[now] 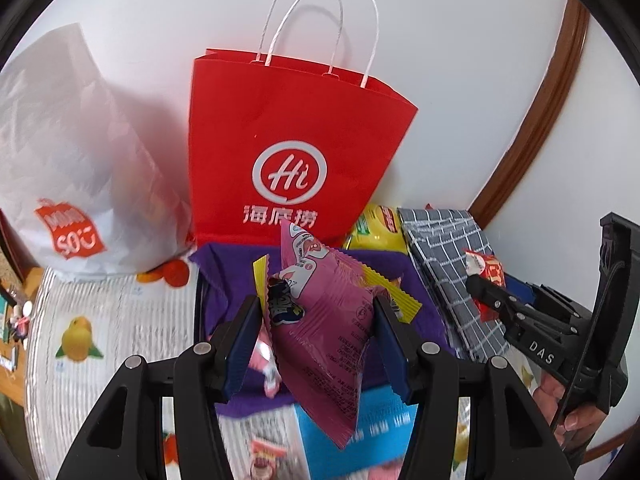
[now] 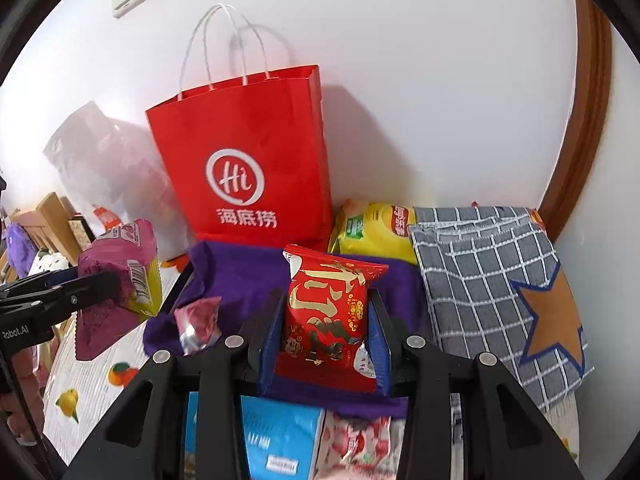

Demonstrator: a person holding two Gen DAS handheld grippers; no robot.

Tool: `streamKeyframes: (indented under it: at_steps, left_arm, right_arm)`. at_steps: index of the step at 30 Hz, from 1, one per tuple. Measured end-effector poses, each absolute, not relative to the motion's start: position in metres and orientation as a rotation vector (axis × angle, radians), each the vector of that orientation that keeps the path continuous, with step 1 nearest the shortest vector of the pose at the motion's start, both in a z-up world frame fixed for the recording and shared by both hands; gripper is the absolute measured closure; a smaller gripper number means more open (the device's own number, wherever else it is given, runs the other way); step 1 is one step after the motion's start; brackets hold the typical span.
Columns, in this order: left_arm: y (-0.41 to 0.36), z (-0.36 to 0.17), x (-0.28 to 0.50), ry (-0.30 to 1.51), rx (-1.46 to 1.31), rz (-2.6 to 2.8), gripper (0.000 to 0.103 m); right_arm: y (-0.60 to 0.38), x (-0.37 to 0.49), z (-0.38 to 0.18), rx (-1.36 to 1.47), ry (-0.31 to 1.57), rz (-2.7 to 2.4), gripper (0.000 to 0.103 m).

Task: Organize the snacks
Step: 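Carry the pink bag and red candy packet over the purple towel with both tools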

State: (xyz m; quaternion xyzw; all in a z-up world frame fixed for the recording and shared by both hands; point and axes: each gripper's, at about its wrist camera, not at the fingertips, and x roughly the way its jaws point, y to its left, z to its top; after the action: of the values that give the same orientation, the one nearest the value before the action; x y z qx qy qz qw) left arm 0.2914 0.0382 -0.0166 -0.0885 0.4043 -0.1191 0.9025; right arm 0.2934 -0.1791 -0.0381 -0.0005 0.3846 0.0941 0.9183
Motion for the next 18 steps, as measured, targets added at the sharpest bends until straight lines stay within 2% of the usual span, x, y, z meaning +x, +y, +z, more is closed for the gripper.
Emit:
streamKeyframes:
  at_steps: [10,18]
  left_arm:
    - [0.050,-0.069,0.339,0.932,-0.189,-0.229,0.049]
    - [0.058,-0.083,0.349,0.956,-0.195,-0.199,0.049]
  right_arm:
    - [-0.178,0.332,-0.081,-0.021,0.849,0.196,0.064]
    - [-0.173,0.348,-0.109,-0.085,0.905,0.190,0.064]
